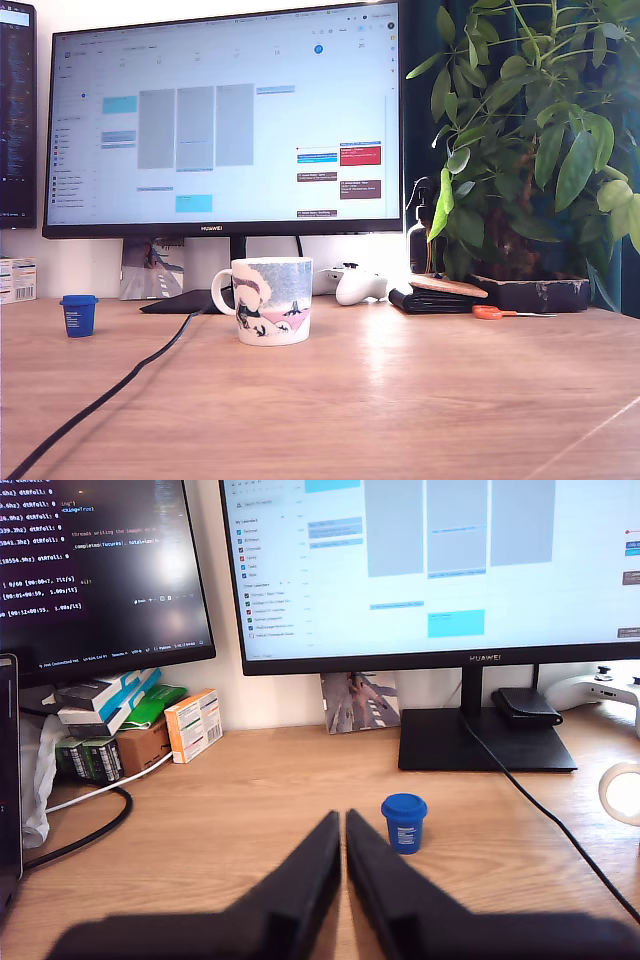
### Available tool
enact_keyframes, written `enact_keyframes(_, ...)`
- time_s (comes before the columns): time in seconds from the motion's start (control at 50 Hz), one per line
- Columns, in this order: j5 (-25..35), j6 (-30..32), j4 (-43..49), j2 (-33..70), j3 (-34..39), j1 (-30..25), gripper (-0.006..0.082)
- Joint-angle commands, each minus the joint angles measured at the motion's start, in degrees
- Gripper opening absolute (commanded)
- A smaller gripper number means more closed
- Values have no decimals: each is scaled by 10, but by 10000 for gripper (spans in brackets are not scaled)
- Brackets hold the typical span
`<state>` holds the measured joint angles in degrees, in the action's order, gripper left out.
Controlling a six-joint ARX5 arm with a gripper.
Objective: Pick the blue coffee capsule and place it inside the blue coffee cup
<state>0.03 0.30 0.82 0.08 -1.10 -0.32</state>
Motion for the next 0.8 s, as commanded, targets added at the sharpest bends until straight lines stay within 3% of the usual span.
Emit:
enact_keyframes(0.0, -1, -63, 86, -8, 0, -35, -13)
enact_keyframes(0.24, 4, -75, 48, -8, 0, -36, -14)
enact_keyframes(0.5, 64, -138, -71, -3, -1, -36, -19)
enact_keyframes(0.78, 88, -154, -143, 111, -1, -36, -19)
